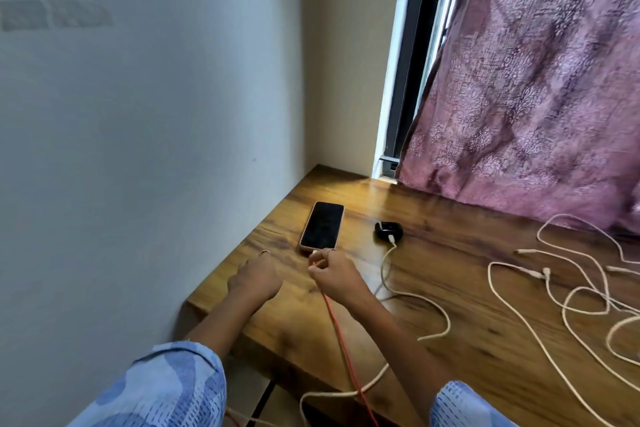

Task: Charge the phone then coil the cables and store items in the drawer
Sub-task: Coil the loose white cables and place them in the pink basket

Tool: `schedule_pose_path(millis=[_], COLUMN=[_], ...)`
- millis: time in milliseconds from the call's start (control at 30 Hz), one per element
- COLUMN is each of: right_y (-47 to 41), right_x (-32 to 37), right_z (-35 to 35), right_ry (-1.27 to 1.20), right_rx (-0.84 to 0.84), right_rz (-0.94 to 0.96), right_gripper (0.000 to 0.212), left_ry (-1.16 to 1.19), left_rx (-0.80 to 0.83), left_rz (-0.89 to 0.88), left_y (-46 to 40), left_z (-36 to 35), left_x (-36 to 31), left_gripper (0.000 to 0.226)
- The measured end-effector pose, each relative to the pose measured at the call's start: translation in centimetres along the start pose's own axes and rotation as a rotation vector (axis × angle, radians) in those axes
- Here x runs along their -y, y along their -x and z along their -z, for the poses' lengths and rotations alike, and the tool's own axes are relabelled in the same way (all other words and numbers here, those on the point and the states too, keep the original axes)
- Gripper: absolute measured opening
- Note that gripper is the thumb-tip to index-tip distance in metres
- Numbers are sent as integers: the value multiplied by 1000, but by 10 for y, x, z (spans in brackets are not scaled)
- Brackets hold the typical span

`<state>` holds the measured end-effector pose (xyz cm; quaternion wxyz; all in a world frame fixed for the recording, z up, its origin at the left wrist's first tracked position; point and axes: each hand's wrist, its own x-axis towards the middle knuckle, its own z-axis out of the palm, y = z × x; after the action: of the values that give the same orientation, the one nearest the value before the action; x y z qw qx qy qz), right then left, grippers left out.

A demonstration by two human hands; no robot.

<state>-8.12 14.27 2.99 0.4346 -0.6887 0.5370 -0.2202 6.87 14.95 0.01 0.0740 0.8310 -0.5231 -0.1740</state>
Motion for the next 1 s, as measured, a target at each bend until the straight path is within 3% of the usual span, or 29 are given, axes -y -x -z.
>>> schedule_pose_path(millis=[167,300,500,733,867,1000], right_y=[-30,-57,-99,-133,-145,-154], right_x=[-24,-36,-47,-40,-32,-24], right_z=[10,12,3,-22,-36,-45], right_ry=[-61,4,35,99,196,271], right_rx=[-213,-182,-192,-303,-372,-394], right_rz=[-72,-197,-289,-371,-430,-523], right_gripper=[14,48,43,99,109,115], left_ry=[-45,-13,-23,16,26,3], left_rx=[11,21,-69,-188,-184,-190], left_rz=[14,-10,-143,-300,-359,-399], left_y=[-41,-72,-100,-145,-166,-179], left_z=[-8,-25,-46,-54,-52,-53], left_x=[-6,-5,-6,-4,-6,-10], left_gripper=[36,50,52,50,59,55])
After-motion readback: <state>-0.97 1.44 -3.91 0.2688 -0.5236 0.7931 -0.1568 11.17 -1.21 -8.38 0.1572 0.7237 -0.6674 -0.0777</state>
